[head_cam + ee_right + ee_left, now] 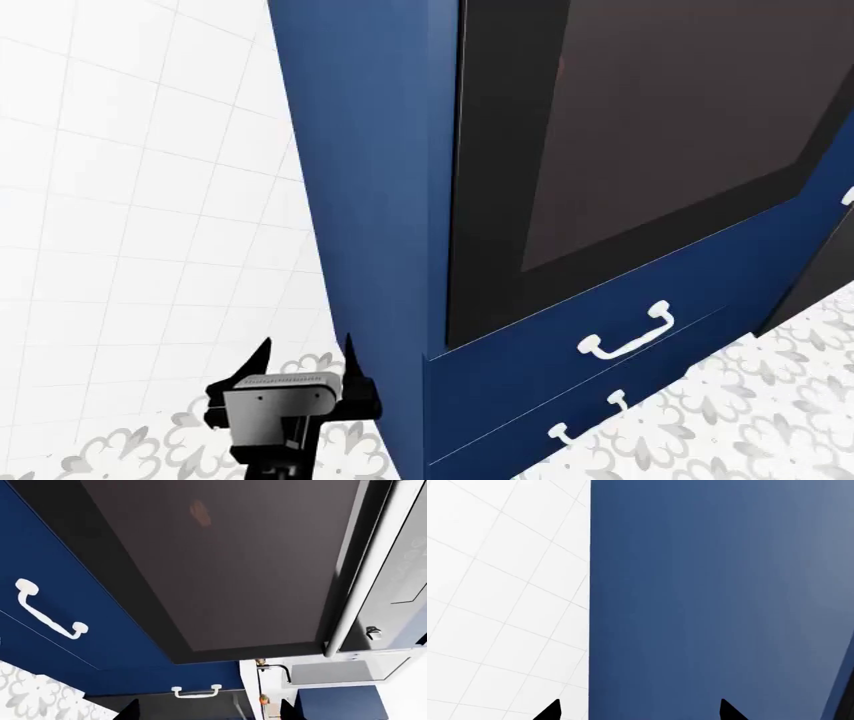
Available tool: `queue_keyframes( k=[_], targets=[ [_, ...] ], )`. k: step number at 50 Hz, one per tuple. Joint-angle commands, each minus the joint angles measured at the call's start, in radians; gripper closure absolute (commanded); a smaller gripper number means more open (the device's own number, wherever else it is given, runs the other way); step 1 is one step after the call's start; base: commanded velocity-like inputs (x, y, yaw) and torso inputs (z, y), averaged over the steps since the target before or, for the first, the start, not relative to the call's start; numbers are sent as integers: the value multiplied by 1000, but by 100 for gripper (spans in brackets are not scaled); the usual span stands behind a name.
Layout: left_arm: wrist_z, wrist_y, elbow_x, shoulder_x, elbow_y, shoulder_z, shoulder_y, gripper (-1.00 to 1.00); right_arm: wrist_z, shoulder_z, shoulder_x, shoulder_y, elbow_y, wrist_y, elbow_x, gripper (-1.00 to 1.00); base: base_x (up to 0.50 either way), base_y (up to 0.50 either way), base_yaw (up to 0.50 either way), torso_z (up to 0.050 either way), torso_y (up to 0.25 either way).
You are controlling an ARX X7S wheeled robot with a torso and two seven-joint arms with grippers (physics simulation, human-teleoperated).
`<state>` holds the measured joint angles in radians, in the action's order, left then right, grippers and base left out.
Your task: Open the oven door
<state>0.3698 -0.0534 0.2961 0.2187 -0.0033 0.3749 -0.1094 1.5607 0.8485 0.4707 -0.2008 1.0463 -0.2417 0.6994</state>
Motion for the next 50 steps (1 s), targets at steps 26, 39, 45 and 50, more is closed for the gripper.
queue_keyframes(
  k=[26, 39, 45, 50],
  targets=[
    [-7, -33, 4, -1, -56, 18, -20, -100, -58, -518, 292, -612, -100, -189, 294, -100, 0, 0, 0, 0, 0],
    [-5, -41, 5, 2, -59, 25, -15, -100, -103, -781, 204, -927, -201, -170, 303, -100, 0, 0, 0, 0, 0],
    [-18, -42, 20, -2, -93, 24, -35, -100, -181, -848, 173, -1033, -339, -143, 300, -100, 0, 0, 0, 0, 0],
    [-25, -53, 24, -7, -124, 23, -48, -100, -259, -911, 128, -1102, -444, -111, 298, -100, 0, 0, 0, 0, 0]
  ],
)
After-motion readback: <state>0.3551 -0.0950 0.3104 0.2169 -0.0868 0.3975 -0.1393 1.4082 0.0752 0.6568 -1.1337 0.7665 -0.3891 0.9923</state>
